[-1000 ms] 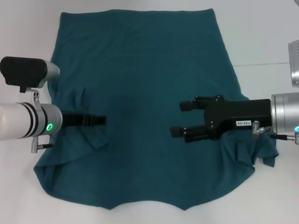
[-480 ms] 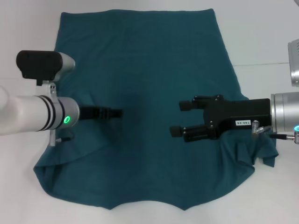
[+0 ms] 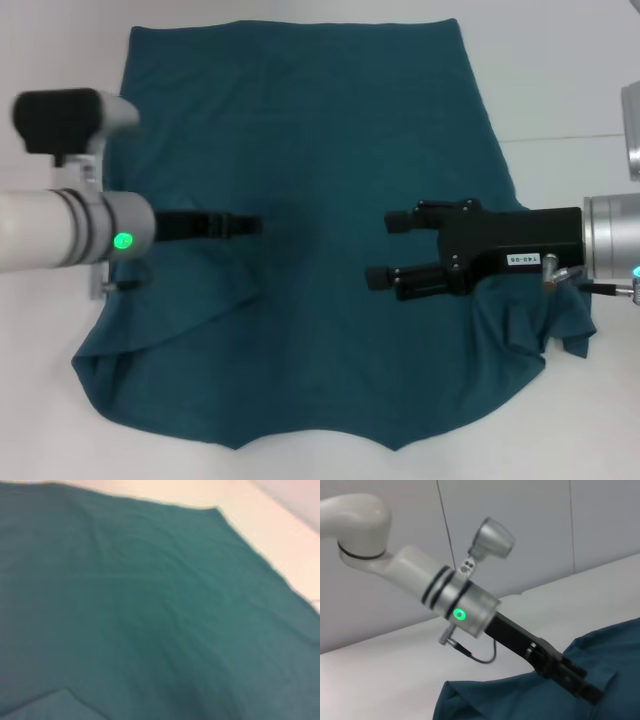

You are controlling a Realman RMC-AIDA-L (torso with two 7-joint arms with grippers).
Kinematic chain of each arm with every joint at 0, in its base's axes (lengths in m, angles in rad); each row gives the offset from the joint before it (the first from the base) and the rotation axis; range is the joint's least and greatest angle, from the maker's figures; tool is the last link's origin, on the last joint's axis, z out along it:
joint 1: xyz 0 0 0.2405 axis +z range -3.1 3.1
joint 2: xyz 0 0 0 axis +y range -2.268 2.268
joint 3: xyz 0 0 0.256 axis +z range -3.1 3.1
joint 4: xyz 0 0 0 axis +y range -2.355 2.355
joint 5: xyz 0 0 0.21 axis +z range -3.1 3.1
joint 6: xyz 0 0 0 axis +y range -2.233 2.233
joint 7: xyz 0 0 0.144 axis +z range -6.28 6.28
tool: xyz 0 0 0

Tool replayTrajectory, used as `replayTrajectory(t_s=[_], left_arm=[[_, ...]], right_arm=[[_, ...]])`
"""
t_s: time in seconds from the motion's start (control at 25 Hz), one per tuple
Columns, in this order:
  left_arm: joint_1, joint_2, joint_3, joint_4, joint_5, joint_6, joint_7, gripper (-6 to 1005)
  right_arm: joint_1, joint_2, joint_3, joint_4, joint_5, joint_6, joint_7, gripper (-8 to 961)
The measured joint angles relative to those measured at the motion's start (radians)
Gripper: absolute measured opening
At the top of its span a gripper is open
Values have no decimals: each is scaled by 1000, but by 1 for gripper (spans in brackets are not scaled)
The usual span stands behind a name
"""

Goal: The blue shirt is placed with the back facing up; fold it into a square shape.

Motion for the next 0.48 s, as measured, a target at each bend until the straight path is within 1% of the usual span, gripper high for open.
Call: replayTrajectory(t_s=[0.16,0.28,0.36,0.4,0.48], left_arm=[[110,6,-8,207,-28,194,-4,934],[203,15,-7,343,-33,340,3,934],[250,17,-8,397,-34,396,12,934],[281,18,-15,431,-38,430,25,934],[326,18,-46,474,-58,493,66,934]], right_arm=[[6,-3,0,-23,0,-12,20,895],[12,-4,-21,-89,-4,-18,87,894],[12,-5,-60,-168,-6,-17,162,894],[12,-6,-103,-271,-20,-17,249,894],[15,-5,-137,-368,-57,-18,347,894]])
